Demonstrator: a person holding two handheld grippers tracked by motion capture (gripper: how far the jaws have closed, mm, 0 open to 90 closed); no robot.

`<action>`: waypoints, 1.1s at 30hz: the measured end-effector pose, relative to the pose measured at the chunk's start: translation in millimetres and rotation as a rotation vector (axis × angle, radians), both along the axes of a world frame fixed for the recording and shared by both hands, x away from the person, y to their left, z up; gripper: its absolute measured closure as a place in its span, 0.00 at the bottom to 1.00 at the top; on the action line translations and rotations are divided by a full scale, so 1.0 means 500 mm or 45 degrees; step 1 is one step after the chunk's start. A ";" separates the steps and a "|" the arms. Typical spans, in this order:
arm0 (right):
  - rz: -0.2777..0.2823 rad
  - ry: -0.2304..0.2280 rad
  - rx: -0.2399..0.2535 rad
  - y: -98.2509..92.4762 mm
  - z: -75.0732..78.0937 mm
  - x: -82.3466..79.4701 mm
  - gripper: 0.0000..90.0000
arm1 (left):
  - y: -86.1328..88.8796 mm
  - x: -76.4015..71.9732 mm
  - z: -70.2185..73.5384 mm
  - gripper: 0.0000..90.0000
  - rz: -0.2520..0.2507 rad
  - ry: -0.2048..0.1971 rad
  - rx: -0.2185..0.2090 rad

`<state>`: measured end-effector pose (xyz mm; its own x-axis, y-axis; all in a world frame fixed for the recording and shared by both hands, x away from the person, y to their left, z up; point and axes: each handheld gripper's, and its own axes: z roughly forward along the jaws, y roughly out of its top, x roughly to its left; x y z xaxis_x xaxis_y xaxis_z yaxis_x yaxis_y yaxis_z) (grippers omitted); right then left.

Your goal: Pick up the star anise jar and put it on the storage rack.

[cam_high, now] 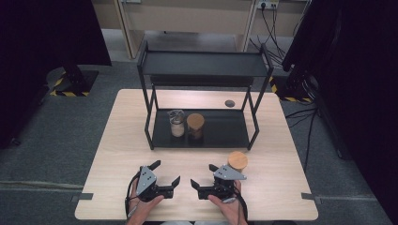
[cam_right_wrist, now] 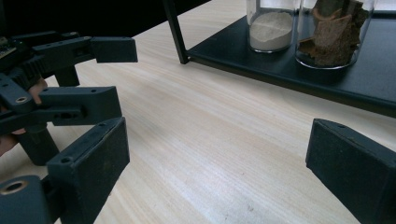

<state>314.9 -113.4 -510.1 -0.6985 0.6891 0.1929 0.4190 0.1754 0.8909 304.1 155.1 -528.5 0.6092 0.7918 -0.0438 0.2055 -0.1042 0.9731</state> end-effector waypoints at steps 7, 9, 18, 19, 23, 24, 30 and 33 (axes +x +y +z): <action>0.011 0.003 -0.005 0.000 -0.005 -0.011 0.07 | 0.000 0.000 0.000 0.04 0.000 0.001 -0.001; 0.011 0.005 -0.005 -0.001 -0.005 -0.014 0.07 | 0.000 0.000 0.000 0.04 0.000 0.000 -0.002; 0.005 0.004 0.006 -0.010 -0.003 -0.022 0.07 | 0.000 0.000 0.000 0.04 0.000 0.001 -0.001; 0.005 0.003 0.007 -0.011 -0.004 -0.022 0.07 | 0.000 0.000 0.000 0.04 0.000 0.001 -0.001; 0.001 0.007 0.009 -0.015 -0.005 -0.026 0.07 | 0.000 0.000 0.000 0.04 0.000 0.001 -0.001; 0.001 0.007 0.008 -0.015 -0.006 -0.027 0.07 | 0.000 0.000 0.000 0.04 0.000 0.001 -0.002; -0.007 0.005 0.012 -0.022 -0.006 -0.031 0.07 | 0.000 0.000 0.000 0.04 0.000 0.001 -0.001; -0.013 -0.002 0.007 -0.027 -0.006 -0.035 0.07 | 0.000 0.000 0.000 0.04 0.000 0.001 -0.001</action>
